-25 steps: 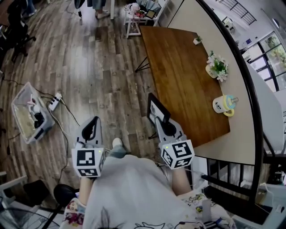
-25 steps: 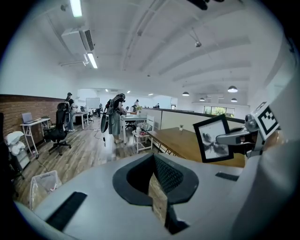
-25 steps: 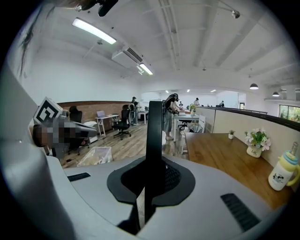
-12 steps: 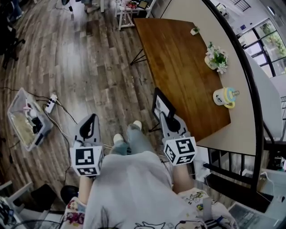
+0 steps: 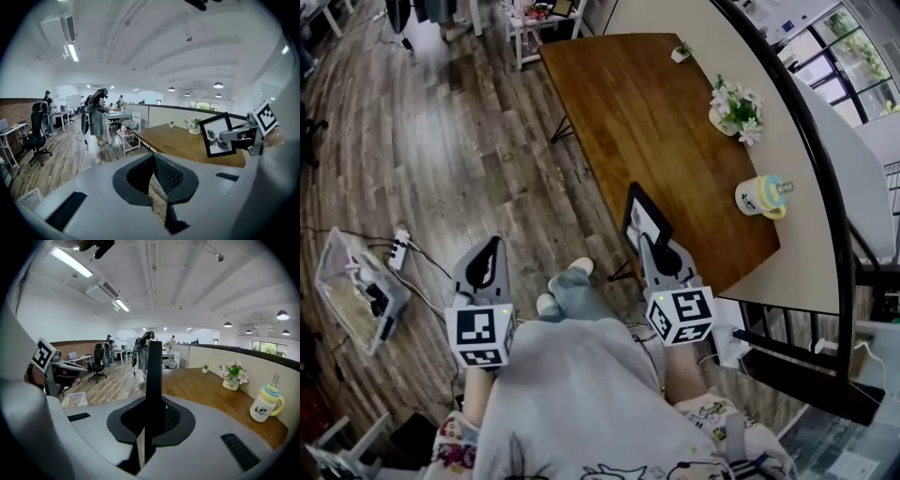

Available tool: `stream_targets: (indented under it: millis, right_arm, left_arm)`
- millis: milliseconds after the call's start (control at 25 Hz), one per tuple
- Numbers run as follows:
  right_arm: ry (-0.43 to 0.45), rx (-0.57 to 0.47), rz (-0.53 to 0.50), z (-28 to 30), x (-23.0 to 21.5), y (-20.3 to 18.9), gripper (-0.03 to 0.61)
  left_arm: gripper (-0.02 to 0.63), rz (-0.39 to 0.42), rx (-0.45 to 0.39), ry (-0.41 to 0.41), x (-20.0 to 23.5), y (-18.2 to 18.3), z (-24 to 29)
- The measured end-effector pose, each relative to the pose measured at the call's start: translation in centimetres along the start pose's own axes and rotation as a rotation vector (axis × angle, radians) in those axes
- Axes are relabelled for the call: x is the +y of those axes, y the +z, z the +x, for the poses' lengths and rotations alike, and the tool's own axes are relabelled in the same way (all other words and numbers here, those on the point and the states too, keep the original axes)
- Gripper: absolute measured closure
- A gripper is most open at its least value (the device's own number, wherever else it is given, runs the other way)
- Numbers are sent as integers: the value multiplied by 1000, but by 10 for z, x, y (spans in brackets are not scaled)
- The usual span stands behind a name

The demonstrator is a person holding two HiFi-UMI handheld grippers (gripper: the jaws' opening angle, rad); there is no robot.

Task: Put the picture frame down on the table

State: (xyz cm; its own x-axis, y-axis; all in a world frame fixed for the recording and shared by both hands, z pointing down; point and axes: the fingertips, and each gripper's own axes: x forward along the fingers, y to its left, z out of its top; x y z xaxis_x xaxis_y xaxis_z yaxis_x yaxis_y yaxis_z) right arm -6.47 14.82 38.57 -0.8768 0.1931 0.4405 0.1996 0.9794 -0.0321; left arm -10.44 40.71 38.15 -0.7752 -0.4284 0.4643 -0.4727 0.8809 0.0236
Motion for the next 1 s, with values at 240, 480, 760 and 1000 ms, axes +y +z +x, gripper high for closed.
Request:
stream_targets:
  millis: [240, 480, 760, 1000]
  right_arm:
    - [-129, -22, 61, 7, -66, 14, 563]
    - [-246, -40, 113, -3, -124, 19, 563]
    - [-363, -62, 182, -30, -171, 10, 563]
    - [-479, -85, 257, -62, -200, -7, 563]
  left_arm:
    - [611, 73, -24, -110, -29, 48, 75]
    - [611, 133, -22, -212, -73, 80, 129]
    - [611, 211, -28, -332, -130, 107, 171]
    - [611, 292, -28, -462, -190, 116, 201]
